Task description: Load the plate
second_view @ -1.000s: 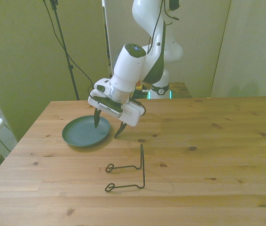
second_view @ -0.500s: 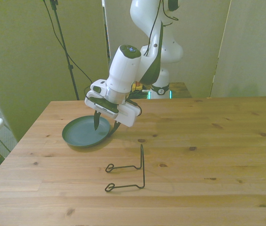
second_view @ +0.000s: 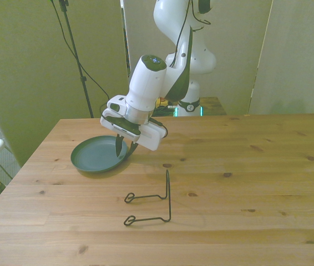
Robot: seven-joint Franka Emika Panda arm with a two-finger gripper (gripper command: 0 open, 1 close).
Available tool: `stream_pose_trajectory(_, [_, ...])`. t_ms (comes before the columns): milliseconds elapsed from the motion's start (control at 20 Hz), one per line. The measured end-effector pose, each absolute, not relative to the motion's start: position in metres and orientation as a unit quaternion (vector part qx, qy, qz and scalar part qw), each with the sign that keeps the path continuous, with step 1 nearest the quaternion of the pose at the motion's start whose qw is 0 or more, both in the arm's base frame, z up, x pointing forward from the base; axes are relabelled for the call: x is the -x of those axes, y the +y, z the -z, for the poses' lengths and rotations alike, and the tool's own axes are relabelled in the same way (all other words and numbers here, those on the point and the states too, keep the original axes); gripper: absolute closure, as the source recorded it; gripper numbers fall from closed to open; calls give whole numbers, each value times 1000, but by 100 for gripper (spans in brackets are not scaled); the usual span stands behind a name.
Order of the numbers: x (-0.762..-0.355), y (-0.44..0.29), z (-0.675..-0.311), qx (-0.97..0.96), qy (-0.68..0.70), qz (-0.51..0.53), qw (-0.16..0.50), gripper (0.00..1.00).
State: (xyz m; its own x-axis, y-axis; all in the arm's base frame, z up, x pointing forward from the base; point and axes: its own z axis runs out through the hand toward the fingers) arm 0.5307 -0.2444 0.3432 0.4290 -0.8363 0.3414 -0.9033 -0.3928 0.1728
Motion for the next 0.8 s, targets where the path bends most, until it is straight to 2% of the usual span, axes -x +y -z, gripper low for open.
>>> stream_pose_trajectory(800, [-531, -255, -360, -842, -515, -94, 131, 100])
